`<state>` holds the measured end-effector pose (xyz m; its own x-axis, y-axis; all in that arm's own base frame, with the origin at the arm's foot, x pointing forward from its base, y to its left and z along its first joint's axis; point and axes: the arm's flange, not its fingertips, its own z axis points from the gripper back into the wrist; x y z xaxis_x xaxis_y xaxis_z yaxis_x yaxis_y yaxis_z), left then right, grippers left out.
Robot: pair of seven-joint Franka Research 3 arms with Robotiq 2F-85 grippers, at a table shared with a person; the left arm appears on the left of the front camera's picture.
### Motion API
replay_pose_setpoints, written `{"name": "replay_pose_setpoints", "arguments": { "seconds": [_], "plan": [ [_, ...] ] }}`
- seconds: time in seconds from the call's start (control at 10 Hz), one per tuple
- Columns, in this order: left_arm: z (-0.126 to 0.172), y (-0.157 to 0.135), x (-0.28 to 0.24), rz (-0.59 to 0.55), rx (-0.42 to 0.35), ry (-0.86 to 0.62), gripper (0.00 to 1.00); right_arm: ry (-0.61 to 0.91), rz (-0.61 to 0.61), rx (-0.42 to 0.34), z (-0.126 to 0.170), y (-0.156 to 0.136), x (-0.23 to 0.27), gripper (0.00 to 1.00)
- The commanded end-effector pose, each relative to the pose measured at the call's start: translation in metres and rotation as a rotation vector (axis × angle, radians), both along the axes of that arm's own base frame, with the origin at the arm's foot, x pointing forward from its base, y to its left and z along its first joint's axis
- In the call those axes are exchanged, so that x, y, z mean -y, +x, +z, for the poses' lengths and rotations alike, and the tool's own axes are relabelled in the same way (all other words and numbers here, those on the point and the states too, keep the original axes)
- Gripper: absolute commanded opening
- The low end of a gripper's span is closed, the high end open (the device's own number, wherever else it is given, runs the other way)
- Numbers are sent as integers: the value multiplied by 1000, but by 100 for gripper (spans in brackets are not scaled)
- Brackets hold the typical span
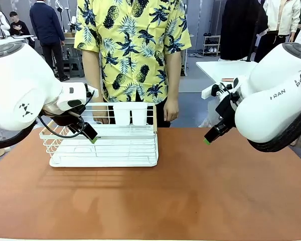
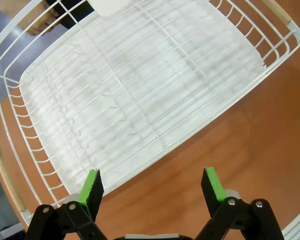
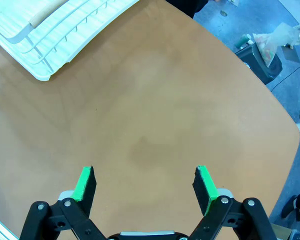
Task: Clean the table.
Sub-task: Pick up the Lint Roller when the human hands it over.
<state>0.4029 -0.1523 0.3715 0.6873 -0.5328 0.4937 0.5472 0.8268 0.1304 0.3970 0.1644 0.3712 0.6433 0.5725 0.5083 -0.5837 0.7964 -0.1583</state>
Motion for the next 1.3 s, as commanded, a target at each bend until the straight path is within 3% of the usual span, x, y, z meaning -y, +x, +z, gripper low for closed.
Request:
{"name": "replay_pose_setpoints", "arguments": {
  "seconds": [0.0,0.1,0.3,0.4,0.5,0.6,0.8,1.0,1.2],
  "plan": [
    [0,0,-1,2,1,-1,100,1,0,0,0,0,-1,100],
    [0,0,0,0,0,0,100,0,0,0,0,0,0,100],
    [54,10,-12,31,-46,-149,100,156,-80,-144,54,13,22,100],
    [83,18,-34,78,-117,-268,100,235,-125,-198,77,20,40,100],
    [110,26,-65,81,-237,-425,100,383,-176,-305,98,27,69,100],
    [128,27,-99,112,-322,-597,100,588,-197,-474,109,35,103,100],
    [132,13,-168,169,-420,-883,100,855,-238,-587,123,35,169,100],
    [136,-14,-245,262,-439,-1093,100,1040,-299,-728,126,30,231,100],
    [141,-29,-302,347,-482,-1126,100,1111,-396,-786,119,31,284,100]
  ]
}}
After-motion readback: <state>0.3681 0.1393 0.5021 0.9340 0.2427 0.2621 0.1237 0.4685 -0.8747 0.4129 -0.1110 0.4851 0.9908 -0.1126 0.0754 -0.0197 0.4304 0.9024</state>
